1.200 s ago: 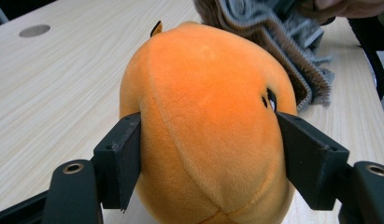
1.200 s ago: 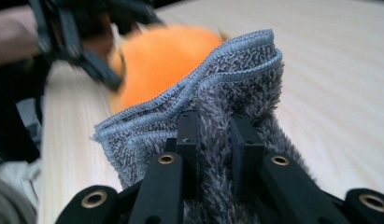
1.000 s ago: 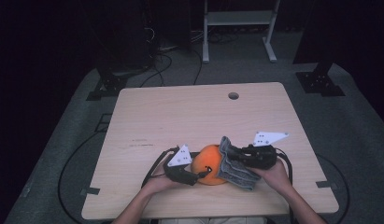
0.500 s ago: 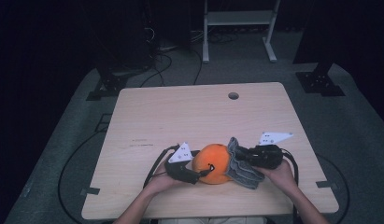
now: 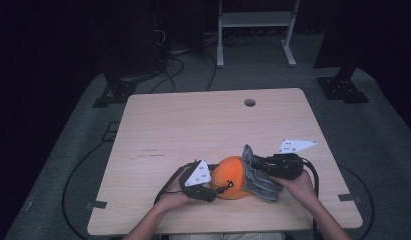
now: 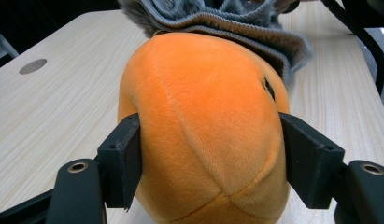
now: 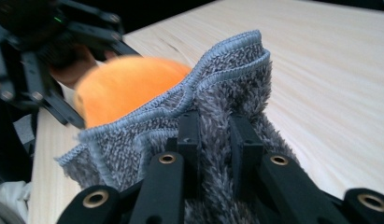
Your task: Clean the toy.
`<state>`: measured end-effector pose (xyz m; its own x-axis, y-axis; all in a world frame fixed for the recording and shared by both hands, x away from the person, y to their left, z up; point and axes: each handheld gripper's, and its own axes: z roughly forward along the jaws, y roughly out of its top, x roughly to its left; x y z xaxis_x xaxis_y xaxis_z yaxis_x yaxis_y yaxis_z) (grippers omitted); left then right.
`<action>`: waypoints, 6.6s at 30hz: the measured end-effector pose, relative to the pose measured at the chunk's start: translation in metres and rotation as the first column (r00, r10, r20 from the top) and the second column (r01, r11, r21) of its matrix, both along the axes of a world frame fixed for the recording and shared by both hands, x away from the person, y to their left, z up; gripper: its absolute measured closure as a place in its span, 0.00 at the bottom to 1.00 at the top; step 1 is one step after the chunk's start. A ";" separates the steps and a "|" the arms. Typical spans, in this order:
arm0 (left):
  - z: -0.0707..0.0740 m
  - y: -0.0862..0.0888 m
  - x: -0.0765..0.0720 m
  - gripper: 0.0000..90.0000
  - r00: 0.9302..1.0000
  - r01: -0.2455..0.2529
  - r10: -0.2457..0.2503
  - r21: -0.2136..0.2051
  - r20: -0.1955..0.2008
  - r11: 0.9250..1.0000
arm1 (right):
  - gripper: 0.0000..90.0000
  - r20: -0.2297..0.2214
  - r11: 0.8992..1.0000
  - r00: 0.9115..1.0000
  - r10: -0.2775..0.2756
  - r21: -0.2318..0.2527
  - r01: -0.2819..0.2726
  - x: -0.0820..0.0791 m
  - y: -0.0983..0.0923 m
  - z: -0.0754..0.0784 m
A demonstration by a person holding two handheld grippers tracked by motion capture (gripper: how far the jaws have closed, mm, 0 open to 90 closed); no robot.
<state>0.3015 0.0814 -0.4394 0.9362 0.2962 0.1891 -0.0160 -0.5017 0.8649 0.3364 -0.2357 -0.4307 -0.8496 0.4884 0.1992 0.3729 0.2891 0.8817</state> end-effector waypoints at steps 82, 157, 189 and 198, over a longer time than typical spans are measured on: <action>0.004 0.007 0.016 0.24 0.969 -0.044 0.013 -0.121 -0.246 0.992 | 0.86 0.090 0.991 0.987 0.132 -0.011 -0.132 -0.035 0.044 0.013; 0.009 0.001 0.014 0.23 0.998 -0.052 0.051 -0.043 -0.033 0.998 | 0.86 0.064 0.994 0.996 0.059 0.088 -0.064 -0.008 0.020 0.018; 0.012 0.007 0.013 0.36 0.998 -0.047 0.045 -0.067 -0.035 0.997 | 0.86 0.011 0.987 0.990 0.144 0.075 -0.144 -0.025 0.022 0.015; 0.008 0.008 0.025 0.14 0.989 -0.076 0.066 -0.074 -0.131 0.994 | 0.86 0.020 0.990 0.992 0.122 0.069 -0.124 -0.009 0.031 0.017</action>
<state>0.3262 0.0890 -0.4311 0.9274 0.3717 0.0423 0.1308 -0.4281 0.8942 0.3278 -0.2050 -0.4133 -0.9057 0.3653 0.2150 0.3239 0.2693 0.9070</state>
